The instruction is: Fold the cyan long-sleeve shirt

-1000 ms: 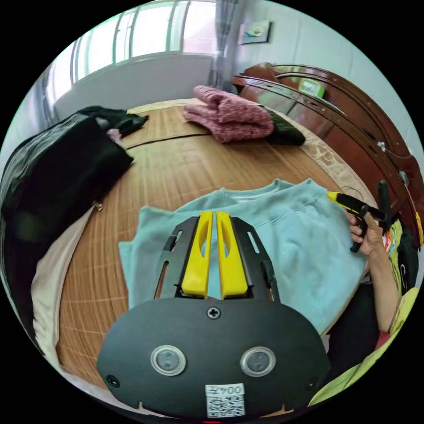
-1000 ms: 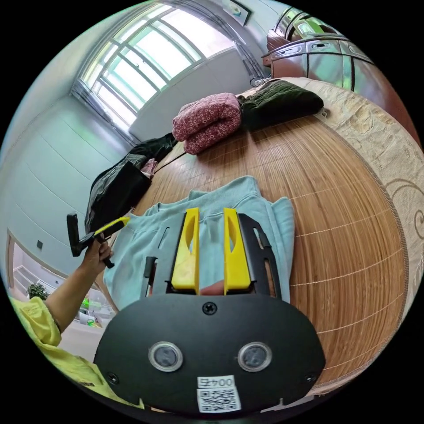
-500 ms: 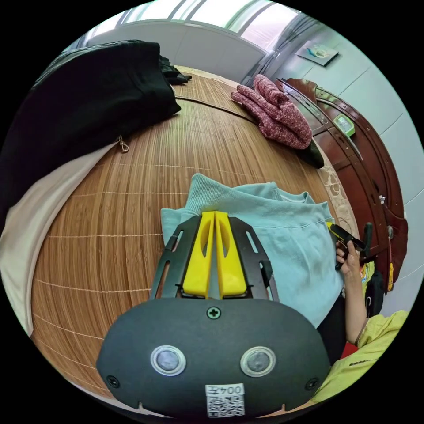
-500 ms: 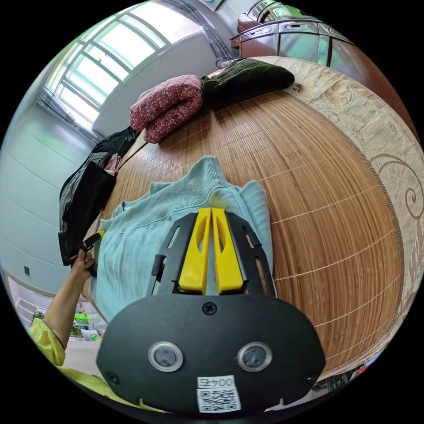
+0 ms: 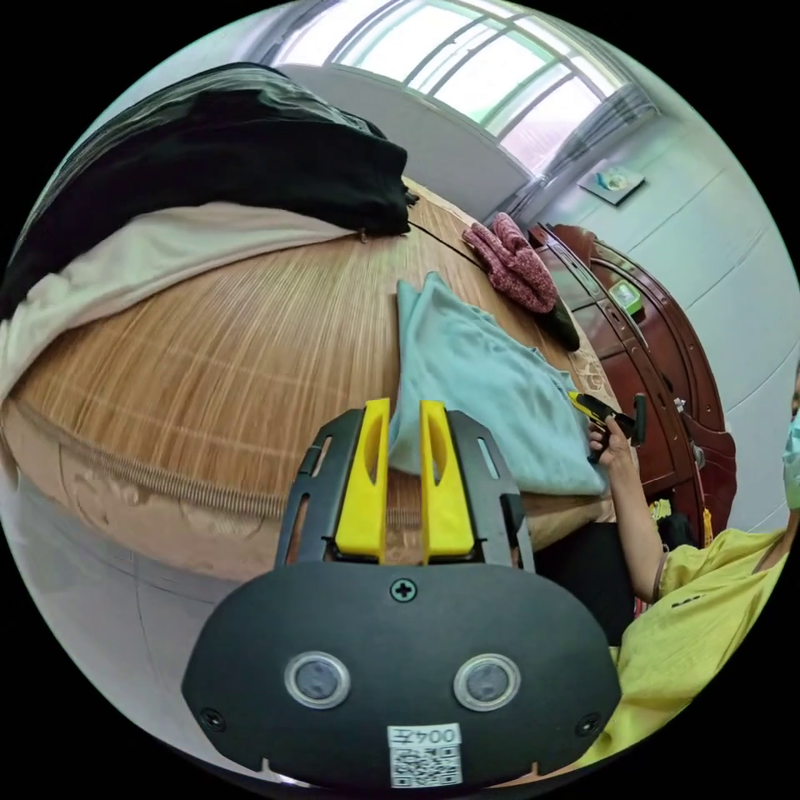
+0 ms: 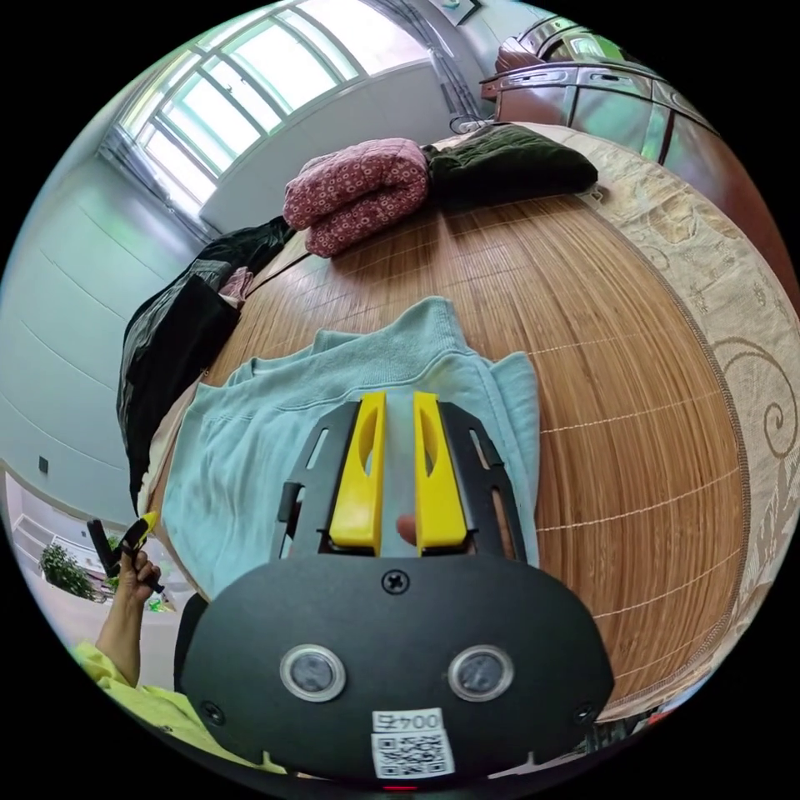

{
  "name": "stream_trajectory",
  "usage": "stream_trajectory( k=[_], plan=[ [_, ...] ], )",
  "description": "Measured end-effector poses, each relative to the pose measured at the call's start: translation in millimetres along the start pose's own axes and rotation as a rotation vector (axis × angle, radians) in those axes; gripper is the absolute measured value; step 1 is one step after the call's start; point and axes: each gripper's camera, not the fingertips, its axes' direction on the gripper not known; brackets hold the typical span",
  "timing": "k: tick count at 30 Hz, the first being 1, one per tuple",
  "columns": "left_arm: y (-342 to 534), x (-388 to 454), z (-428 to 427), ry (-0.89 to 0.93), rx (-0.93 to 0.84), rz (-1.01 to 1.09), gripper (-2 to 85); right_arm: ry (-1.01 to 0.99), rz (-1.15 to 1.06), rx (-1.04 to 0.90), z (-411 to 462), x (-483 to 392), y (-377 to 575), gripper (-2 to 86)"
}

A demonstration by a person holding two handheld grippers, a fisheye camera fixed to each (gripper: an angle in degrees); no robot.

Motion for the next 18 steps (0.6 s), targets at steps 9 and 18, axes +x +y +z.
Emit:
stream_trajectory(
  k=[9,18],
  plan=[
    [38,-5,-33,-0.019,0.059,0.143,7.9,0.023,-0.039,-0.050,10,-18,9,6.0],
    [42,-10,-40,0.040,-0.031,0.158,3.7,0.051,-0.058,-0.061,13,-35,15,6.0]
  ],
)
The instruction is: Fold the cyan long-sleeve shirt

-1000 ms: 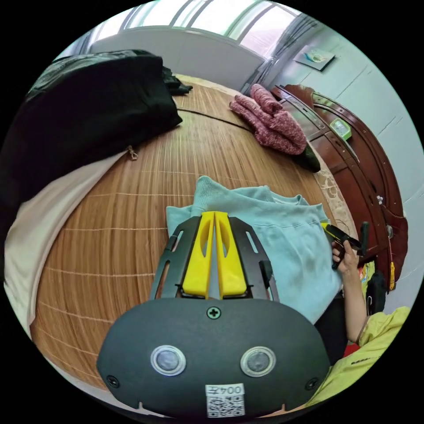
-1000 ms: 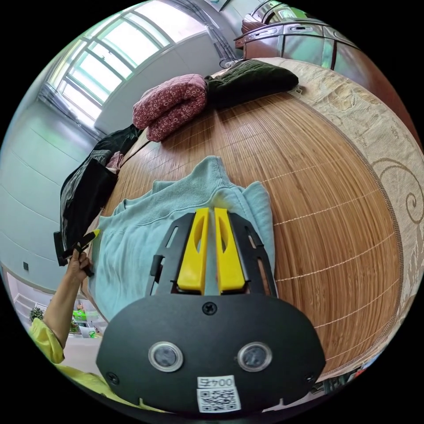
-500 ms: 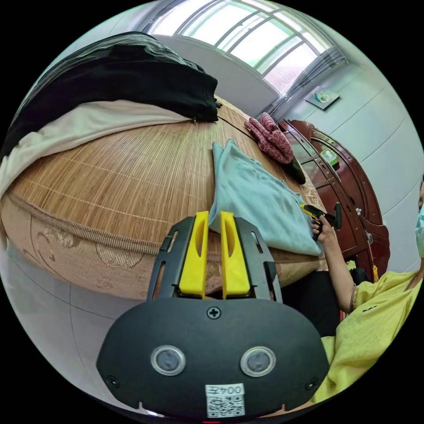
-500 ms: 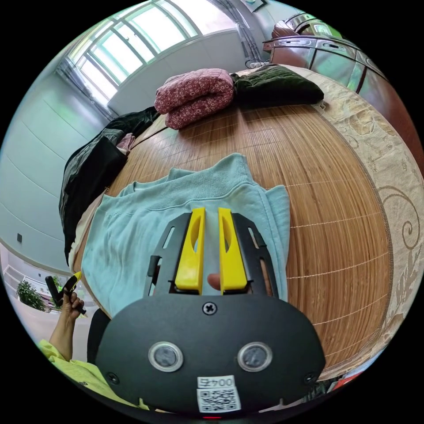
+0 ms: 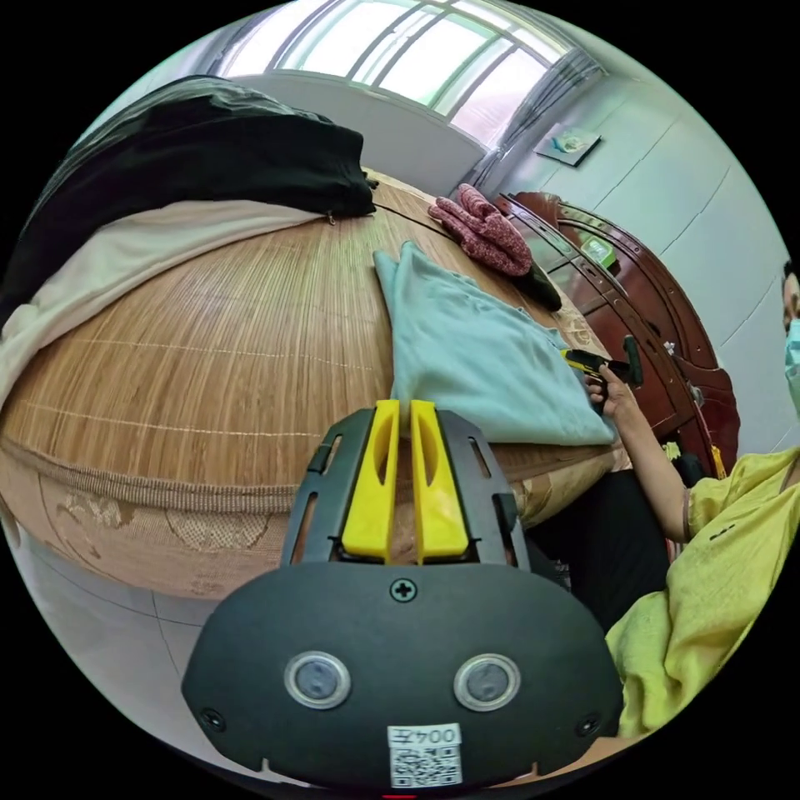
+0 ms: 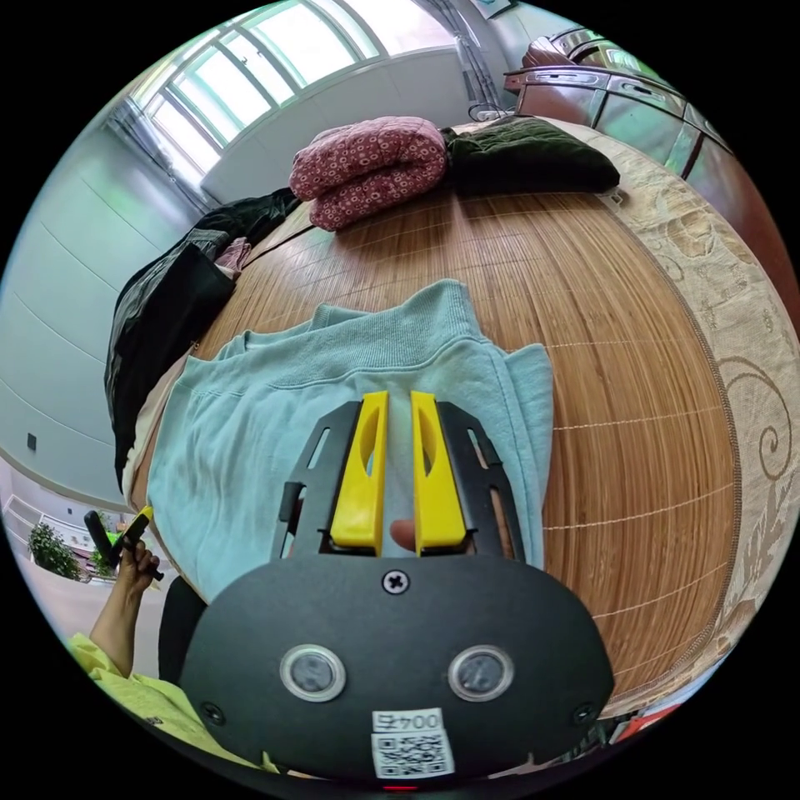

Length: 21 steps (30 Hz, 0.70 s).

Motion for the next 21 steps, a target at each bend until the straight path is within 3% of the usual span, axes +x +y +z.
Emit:
stream_trajectory(
  k=[4,9,14,21],
  plan=[
    [5,-12,-2,0.112,-0.014,-0.073,2.9,0.019,-0.008,-0.003,0,-9,3,6.0],
    [3,24,-38,-0.012,0.056,-0.058,1.7,0.053,-0.025,-0.002,-3,-23,8,6.0],
    [-29,129,-13,-0.166,-0.027,0.213,0.6,0.080,-0.039,0.000,-6,-35,12,6.0],
    [-70,220,92,-0.179,-0.167,0.408,0.3,0.157,-0.072,-0.001,-11,-58,19,5.6]
  ],
)
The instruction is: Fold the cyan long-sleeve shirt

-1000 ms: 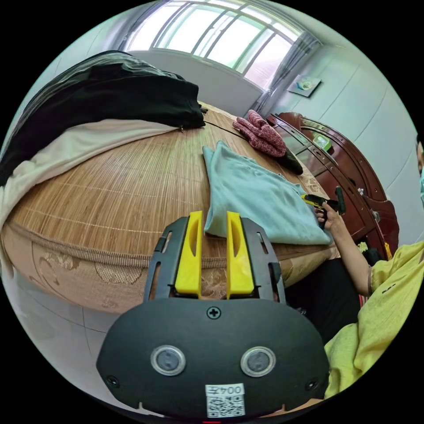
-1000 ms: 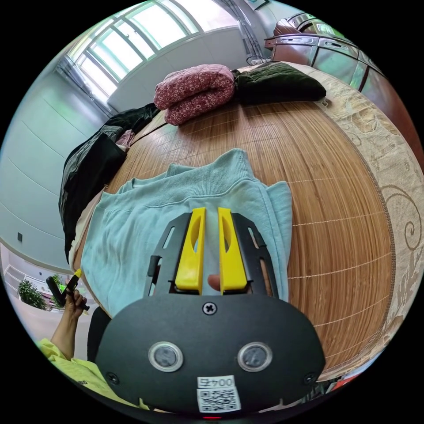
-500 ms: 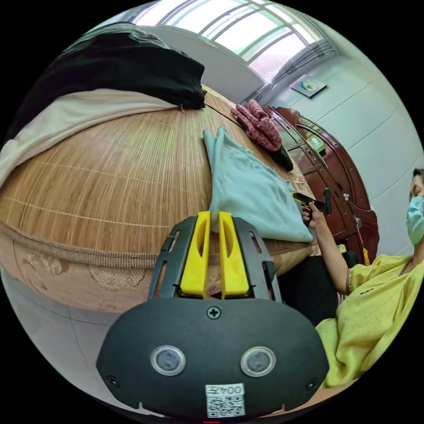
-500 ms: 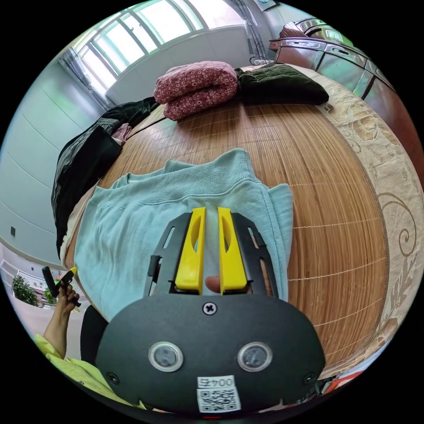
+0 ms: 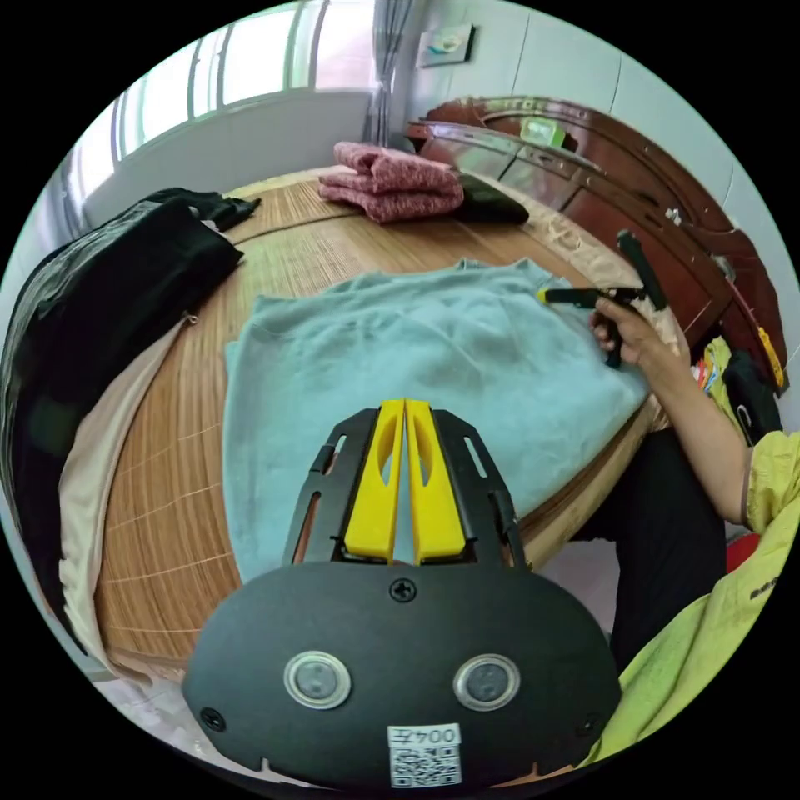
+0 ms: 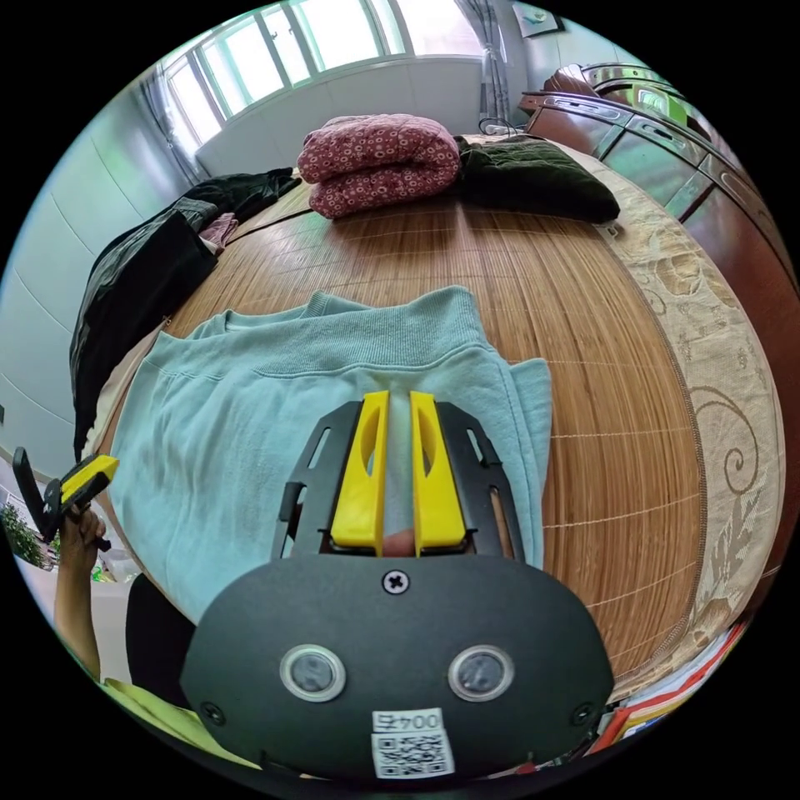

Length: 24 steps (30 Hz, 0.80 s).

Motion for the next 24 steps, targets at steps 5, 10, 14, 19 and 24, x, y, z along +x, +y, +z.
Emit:
stream_trajectory(
  k=[5,10,14,19,24],
  plan=[
    [-2,18,42,0.020,-0.089,-0.060,0.2,0.001,0.012,-0.004,-8,-4,3,5.4],
    [-1,31,53,0.054,-0.061,-0.088,0.2,-0.015,0.019,0.000,-19,-5,7,4.5],
    [-9,63,61,-0.046,-0.078,-0.034,0.2,-0.051,0.034,0.029,-34,-4,12,1.5],
    [-21,92,72,-0.126,-0.121,0.019,0.2,-0.173,0.035,0.102,-90,1,42,0.9],
    [-31,114,84,-0.162,-0.159,0.058,0.2,-0.125,0.028,0.049,-135,21,86,6.5]
  ],
)
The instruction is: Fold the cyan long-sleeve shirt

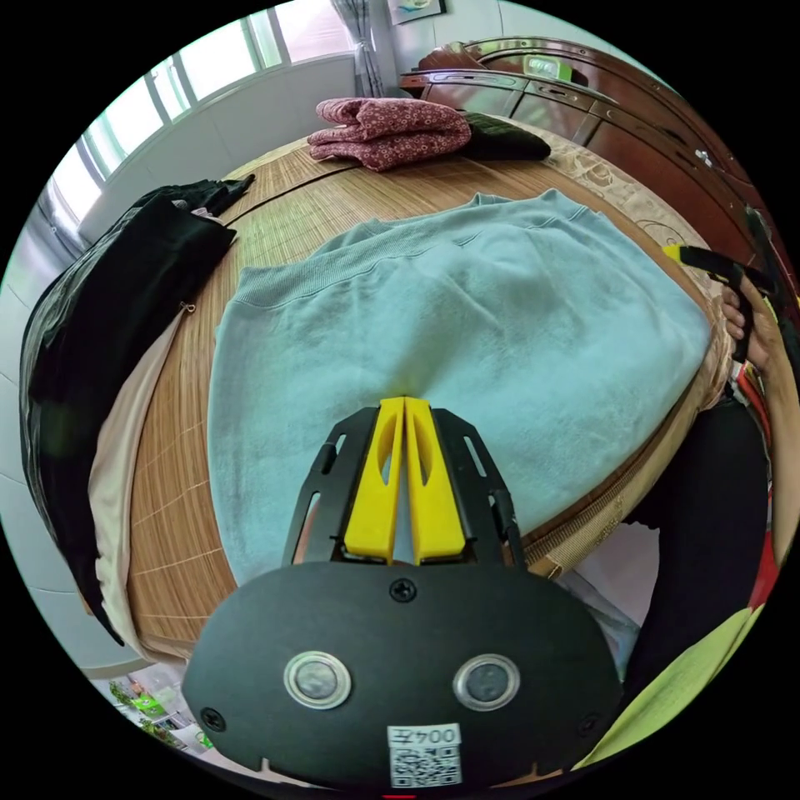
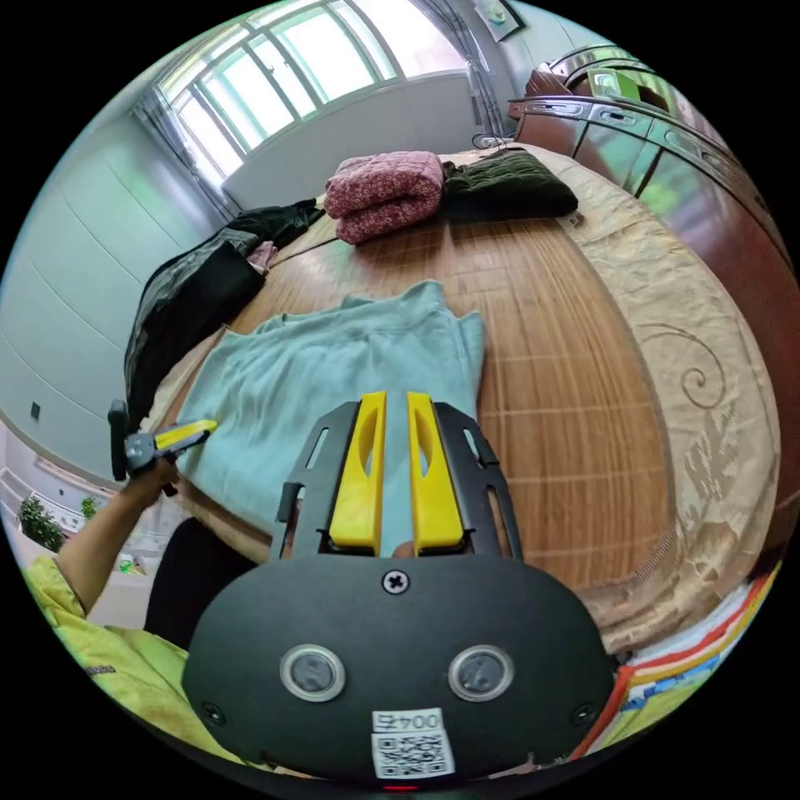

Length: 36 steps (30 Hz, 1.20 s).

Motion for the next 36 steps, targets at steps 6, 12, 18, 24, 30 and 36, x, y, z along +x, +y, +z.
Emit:
stream_trajectory(
  k=[6,12,18,24,30,36],
  plan=[
    [-12,18,8,-0.008,-0.021,0.002,0.2,0.127,-0.010,-0.058,-30,20,75,11.1],
    [-23,38,15,-0.047,-0.042,0.055,0.1,0.040,0.022,-0.047,-30,25,94,10.0],
    [-28,46,22,-0.045,-0.037,0.043,0.1,-0.014,0.008,-0.075,-23,15,76,12.3],
    [-30,48,28,-0.025,-0.021,0.027,0.1,0.104,-0.059,-0.111,-14,-4,61,4.5],
    [-28,41,33,0.036,0.009,-0.005,0.1,0.029,0.018,-0.114,-3,18,57,4.0],
    [-29,44,38,0.024,0.020,0.005,0.0,0.117,0.034,-0.048,-23,11,33,5.1]
  ],
)
